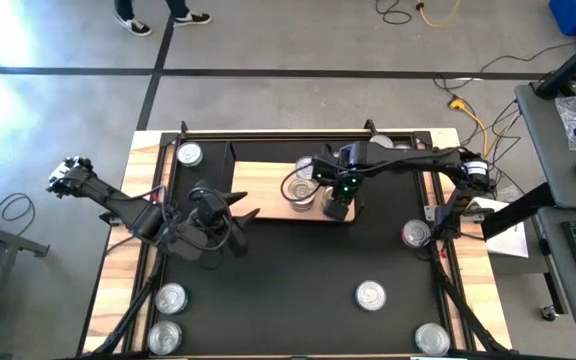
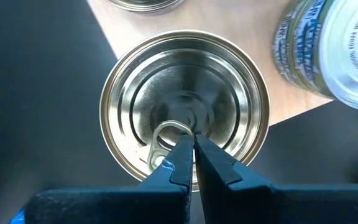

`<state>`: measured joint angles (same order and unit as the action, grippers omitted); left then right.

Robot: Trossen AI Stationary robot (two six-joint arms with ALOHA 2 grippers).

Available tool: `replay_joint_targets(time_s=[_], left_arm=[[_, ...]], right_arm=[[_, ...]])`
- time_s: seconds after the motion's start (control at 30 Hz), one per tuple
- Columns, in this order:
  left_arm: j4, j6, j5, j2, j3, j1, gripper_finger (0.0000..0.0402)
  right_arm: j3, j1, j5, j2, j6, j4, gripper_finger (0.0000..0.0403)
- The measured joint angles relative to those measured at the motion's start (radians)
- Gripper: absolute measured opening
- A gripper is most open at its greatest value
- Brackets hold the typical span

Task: Stack canned seafood by type on shelf
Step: Stack the blue and orange tuna can on the right blue and orange tuna can, then adjust the left stack of blue and orange tuna cans

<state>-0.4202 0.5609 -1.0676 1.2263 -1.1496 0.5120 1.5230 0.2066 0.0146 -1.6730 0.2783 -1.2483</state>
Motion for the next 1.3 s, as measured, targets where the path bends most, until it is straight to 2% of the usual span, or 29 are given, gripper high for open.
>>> replay_joint_targets(time_s=[0.33, 0.63, 0.87, 1.0, 1.13, 1.3], left_arm=[[0.001, 0.025, -0.024, -0.002, 0.0, 0.034, 0.0235], [0.02, 0.026, -0.024, -0.003, 0.0, 0.041, 0.0235], [0.023, 0.026, -0.024, -0.003, 0.0, 0.042, 0.0235], [0.026, 0.026, -0.025, -0.003, 0.0, 0.042, 0.0235], [0.028, 0.026, -0.025, -0.003, 0.0, 0.042, 0.0235], [0.031, 0.028, -0.025, -0.003, 0.0, 0.043, 0.0235]], right_arm=[[0.015, 0.016, -0.022, 0.001, 0.0, 0.001, 0.0009], [0.125, 0.008, -0.016, 0.003, 0.002, -0.001, 0.0009], [0.109, -0.021, 0.057, -0.005, 0.003, 0.266, 0.0009], [0.105, -0.016, 0.062, -0.042, 0.011, 0.371, 0.0009], [0.105, -0.011, 0.068, -0.079, 0.011, 0.41, 0.0009], [0.103, -0.007, 0.071, -0.12, 0.002, 0.38, 0.0009]])
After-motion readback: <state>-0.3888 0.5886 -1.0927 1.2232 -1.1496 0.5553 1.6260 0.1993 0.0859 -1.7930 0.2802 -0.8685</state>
